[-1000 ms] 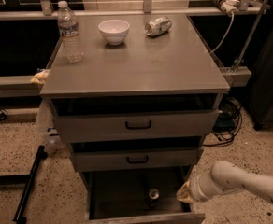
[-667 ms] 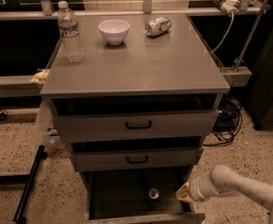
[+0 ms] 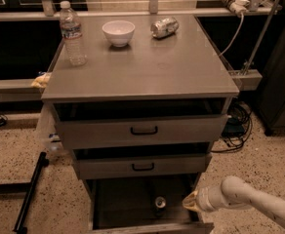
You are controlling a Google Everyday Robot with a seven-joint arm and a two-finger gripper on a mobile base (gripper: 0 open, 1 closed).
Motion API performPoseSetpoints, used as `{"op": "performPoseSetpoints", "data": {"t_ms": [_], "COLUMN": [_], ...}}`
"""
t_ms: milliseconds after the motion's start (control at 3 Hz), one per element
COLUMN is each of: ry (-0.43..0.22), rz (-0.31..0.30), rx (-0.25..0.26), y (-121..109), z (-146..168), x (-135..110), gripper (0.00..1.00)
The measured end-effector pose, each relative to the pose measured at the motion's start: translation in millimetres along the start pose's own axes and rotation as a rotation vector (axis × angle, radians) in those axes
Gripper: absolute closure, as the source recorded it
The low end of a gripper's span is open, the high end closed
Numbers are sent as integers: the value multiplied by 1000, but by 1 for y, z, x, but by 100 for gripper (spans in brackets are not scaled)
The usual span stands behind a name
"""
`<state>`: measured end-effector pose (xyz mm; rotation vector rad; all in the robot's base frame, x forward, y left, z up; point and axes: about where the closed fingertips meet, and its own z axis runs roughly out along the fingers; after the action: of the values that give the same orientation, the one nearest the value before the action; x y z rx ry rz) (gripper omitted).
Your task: Pick redbull can from bottom drawer and place on counter
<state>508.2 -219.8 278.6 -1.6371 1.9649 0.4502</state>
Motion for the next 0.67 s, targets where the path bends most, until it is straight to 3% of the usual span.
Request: {"op": "performPoseSetpoints", "data": {"t_ms": [667], "ry": [-113], "rz": [-47], "rx": [46], "y": [-19], "z": [26], "x": [-20], "gripper": [58]}}
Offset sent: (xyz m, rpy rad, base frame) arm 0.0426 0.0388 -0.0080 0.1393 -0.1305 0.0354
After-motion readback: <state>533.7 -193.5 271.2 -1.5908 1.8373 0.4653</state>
